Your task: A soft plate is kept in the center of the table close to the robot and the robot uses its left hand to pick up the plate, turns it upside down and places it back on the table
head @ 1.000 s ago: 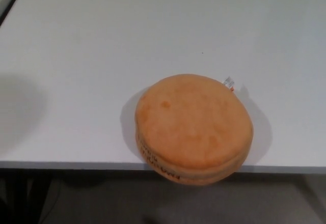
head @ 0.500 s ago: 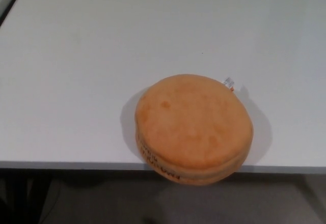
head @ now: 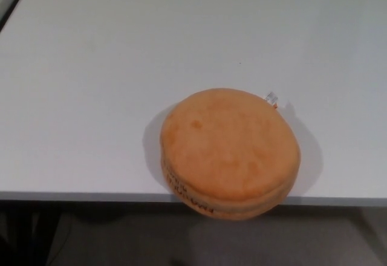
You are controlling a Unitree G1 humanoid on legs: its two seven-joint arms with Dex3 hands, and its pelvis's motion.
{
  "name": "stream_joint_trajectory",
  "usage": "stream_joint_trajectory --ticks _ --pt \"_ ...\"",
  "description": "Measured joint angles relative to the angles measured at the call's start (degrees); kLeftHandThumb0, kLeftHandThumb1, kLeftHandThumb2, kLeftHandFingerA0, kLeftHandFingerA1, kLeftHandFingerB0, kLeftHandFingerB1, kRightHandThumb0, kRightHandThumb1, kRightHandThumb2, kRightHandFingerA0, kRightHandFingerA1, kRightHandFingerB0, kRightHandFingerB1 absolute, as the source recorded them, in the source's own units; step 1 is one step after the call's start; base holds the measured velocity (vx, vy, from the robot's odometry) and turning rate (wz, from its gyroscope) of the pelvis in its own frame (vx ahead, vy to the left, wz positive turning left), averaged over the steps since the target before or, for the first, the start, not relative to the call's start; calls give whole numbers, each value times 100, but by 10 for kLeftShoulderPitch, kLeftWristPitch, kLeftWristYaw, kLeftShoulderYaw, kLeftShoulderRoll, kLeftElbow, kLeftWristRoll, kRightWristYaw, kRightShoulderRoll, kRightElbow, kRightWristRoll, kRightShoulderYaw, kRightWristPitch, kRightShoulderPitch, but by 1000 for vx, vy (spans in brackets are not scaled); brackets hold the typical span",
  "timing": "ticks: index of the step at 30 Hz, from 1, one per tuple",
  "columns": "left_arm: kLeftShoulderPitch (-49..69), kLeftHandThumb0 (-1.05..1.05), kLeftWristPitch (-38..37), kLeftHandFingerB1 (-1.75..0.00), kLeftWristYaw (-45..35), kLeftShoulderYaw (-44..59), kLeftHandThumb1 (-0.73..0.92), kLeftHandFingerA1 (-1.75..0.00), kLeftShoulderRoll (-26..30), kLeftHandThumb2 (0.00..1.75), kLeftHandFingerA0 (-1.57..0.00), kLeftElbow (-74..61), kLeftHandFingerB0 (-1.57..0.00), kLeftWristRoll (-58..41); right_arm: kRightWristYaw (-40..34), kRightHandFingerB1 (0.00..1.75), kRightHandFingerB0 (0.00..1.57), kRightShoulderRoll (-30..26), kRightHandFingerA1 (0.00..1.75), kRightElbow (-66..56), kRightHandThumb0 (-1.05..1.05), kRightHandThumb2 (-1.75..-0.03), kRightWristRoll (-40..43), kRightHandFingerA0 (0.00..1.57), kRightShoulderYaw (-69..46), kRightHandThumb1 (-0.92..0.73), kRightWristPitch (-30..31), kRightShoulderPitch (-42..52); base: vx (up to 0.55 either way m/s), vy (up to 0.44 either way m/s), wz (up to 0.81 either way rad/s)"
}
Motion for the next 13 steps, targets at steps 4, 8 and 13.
stream_joint_trajectory --ticks 4,8,13 --pt "-1 -91 -26 -27 0 0 88 -36 0 67 -24 11 -18 6 0 48 26 0 60 7 -68 -102 4 47 0 -70 -7 1 0 0 0" --pt "-4 -91 -41 -27 0 0 87 -38 1 67 -25 20 -19 9 0 47 25 2 59 11 -68 -102 4 44 -1 -70 -9 2 0 0 0" --pt "-4 -91 -53 -27 0 -1 87 -39 1 67 -25 24 -19 12 0 31 31 2 47 15 -65 -66 4 49 -1 -86 -13 3 0 0 0"
